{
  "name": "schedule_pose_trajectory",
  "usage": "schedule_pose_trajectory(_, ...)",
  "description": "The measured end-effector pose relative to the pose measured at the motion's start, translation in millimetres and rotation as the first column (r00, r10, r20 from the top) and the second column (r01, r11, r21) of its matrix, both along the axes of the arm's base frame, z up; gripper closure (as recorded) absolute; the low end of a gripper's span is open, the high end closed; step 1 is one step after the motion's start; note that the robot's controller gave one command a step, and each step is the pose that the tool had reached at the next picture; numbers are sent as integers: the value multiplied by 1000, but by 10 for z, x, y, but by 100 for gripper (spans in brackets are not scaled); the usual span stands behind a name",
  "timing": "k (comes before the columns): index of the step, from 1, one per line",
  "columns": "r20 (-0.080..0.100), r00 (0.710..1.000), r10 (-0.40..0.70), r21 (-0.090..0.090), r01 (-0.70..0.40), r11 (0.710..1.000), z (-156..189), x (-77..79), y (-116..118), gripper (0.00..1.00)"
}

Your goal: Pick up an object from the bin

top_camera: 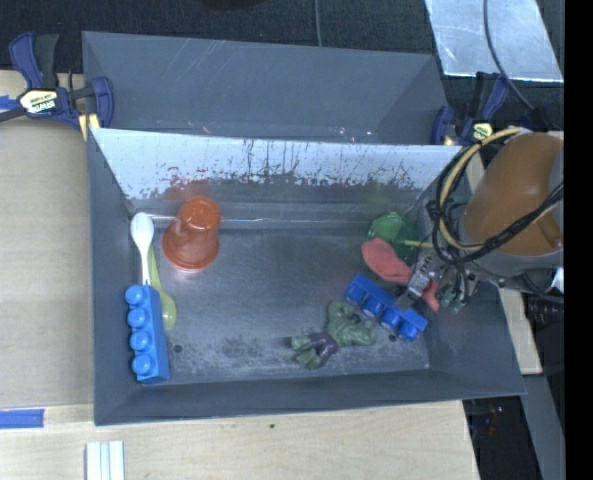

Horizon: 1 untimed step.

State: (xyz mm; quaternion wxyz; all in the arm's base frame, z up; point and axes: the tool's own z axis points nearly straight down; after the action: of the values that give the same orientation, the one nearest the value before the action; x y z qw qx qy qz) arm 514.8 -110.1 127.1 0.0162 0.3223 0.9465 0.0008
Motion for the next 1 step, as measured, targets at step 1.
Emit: schedule_pose_trajectory(1,1,1000,2,-1,-2,1000,97,1,-4,100)
